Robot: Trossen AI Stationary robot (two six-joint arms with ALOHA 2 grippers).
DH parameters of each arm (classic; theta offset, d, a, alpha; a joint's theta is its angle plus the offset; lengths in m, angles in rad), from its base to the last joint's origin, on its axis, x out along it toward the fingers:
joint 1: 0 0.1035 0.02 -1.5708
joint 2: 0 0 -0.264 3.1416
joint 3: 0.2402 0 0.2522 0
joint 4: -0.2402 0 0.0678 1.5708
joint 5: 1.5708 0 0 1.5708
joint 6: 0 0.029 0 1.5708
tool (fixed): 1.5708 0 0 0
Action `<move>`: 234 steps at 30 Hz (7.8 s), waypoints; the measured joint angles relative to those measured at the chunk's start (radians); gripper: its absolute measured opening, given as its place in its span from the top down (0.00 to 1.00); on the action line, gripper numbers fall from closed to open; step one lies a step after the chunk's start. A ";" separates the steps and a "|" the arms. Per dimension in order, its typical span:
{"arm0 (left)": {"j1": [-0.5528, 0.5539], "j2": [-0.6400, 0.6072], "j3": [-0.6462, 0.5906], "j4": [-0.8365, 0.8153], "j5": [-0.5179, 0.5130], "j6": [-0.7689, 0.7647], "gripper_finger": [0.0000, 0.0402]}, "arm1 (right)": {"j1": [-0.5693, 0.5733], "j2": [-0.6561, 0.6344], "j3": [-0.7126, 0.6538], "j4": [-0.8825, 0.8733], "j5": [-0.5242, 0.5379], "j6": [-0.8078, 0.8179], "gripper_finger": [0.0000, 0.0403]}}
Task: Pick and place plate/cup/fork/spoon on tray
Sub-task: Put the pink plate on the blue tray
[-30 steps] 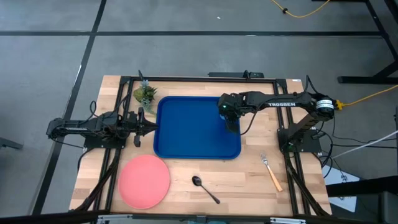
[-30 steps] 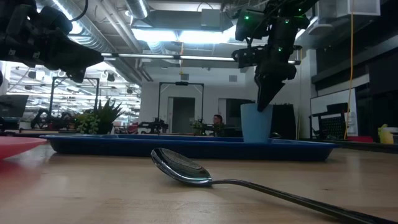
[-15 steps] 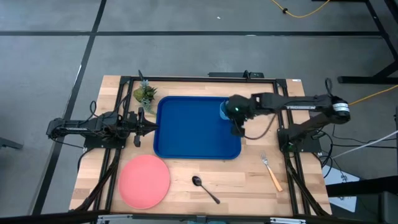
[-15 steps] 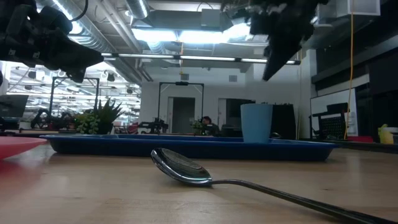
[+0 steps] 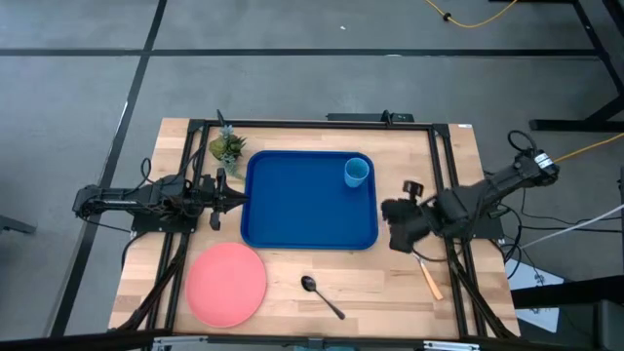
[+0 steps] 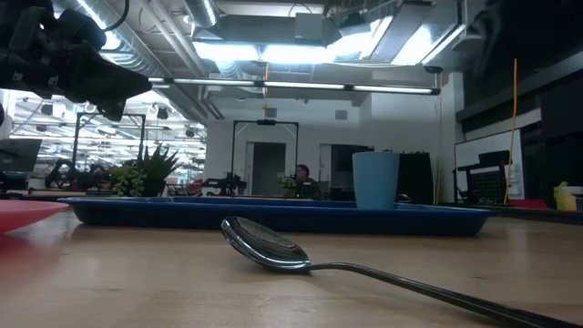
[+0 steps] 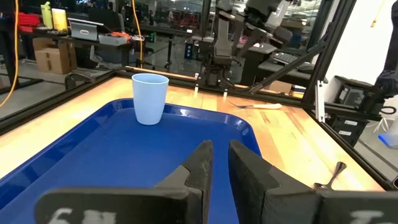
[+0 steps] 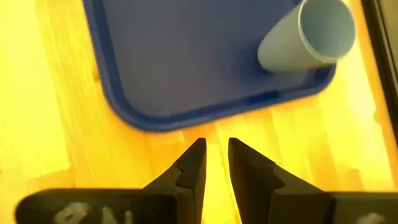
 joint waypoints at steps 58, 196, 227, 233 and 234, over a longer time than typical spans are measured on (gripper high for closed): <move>-0.375 0.918 0.930 -0.695 -0.043 -0.588 0.89 | 0.538 -0.004 -0.001 -0.100 0.212 0.289 0.82; -0.910 1.326 0.578 -0.870 0.069 -1.946 0.70 | 0.536 -0.003 0.000 -0.042 0.212 0.363 0.82; -0.910 1.327 0.607 -0.780 0.132 -1.898 0.70 | 0.536 -0.003 0.000 -0.042 0.211 0.363 0.82; -0.910 1.327 0.607 -0.713 0.129 -1.831 0.70 | 0.536 -0.003 0.000 -0.042 0.211 0.362 0.82; -0.909 1.327 0.607 -0.714 0.129 -1.831 0.70 | 0.536 -0.003 0.000 -0.042 0.211 0.362 0.82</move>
